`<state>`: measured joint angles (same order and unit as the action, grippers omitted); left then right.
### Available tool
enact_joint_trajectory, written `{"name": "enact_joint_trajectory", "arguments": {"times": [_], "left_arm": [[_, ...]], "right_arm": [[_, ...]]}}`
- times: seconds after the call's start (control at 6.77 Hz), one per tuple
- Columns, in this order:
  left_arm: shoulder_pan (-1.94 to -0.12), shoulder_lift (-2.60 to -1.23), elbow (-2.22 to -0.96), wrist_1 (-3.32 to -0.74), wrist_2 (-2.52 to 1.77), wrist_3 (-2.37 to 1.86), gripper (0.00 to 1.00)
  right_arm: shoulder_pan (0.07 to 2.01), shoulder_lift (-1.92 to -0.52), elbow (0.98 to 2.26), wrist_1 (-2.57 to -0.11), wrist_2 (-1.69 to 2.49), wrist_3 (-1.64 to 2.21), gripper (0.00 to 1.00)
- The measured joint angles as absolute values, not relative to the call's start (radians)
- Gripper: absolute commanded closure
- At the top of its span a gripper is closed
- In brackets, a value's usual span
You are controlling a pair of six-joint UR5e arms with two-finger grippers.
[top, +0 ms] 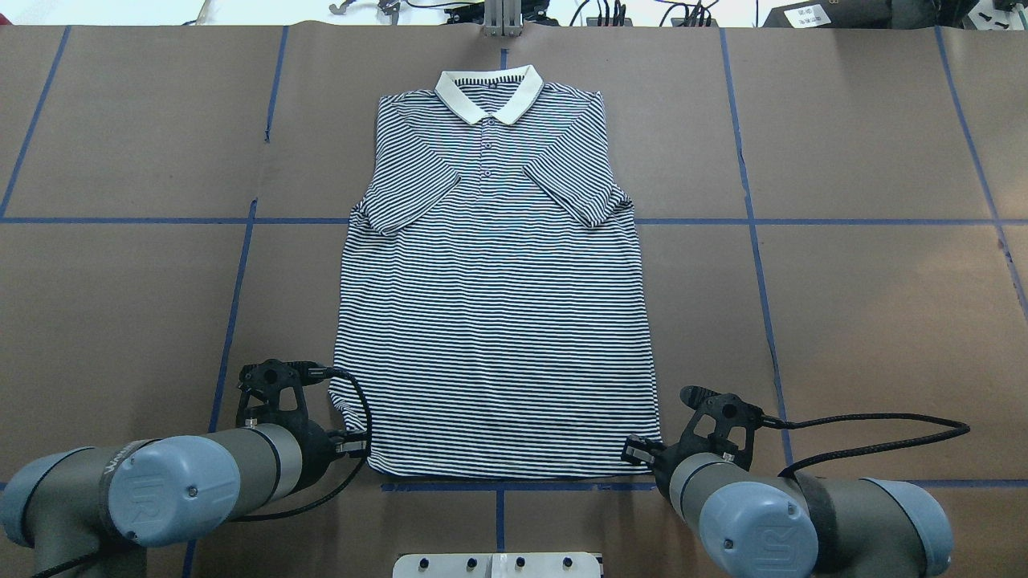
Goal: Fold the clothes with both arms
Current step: 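Grasp the hem corners with both grippers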
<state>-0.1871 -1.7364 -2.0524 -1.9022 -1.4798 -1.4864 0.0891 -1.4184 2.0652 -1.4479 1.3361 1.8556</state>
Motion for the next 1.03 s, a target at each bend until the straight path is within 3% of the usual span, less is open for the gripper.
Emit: {"name": "enact_joint_trajectory", "arguments": {"times": [0.3,0.44,0.74,1.03], "left_arm": [[-0.188,-1.736,-2.052,-1.902,-1.48,-1.486,1.0],[-0.188,-1.735,-2.052,-1.902,-1.48,-1.486,1.0],[-0.189,-1.734,-2.052,-1.902,-1.48,-1.486,1.0],[-0.189,-1.733,-2.053,-1.902,-1.481,-1.485,1.0]], "right_arm": [[0.083,-1.417,2.059,-1.448,1.336,1.856,0.57],[0.082,-1.416,2.056,-1.448,1.335,1.857,0.67],[0.082,-1.414,2.052,-1.448,1.333,1.858,1.0],[0.084,-1.413,2.051,-1.448,1.333,1.858,1.0]]}}
